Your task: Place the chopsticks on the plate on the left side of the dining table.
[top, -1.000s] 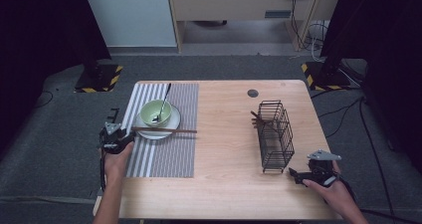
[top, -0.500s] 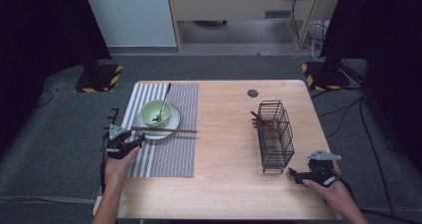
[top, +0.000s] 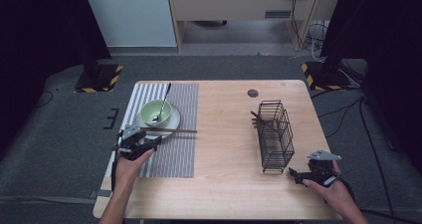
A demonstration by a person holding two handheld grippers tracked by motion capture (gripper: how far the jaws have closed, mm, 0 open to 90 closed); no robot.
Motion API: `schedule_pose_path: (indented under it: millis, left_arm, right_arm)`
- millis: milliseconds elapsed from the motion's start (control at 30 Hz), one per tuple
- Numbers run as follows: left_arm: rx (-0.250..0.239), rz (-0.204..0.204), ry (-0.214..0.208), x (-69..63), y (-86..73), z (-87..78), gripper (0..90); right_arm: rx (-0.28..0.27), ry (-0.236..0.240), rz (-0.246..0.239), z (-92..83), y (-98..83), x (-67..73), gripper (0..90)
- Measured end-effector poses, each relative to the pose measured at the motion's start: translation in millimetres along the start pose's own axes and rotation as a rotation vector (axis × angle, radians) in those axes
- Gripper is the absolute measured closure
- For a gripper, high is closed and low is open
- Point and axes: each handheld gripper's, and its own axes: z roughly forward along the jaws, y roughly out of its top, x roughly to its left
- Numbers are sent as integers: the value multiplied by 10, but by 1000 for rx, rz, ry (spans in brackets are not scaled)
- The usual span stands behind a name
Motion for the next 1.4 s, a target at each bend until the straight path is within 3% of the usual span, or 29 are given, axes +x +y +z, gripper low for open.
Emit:
schedule_pose_path:
  millis: [567,967,1400]
  left_arm:
    - [67,102,-152,-735,62,306,214]
    - [106,123,-199,-1008,30,466,198]
    - [180,194,-267,-1525,1,694,111]
  right_arm:
    - [-1,-1,-2,1,-1,-1,4]
    - [-1,0,-3,1,-1,-2,4]
    - [0,2,-3,0,-1,-3,4]
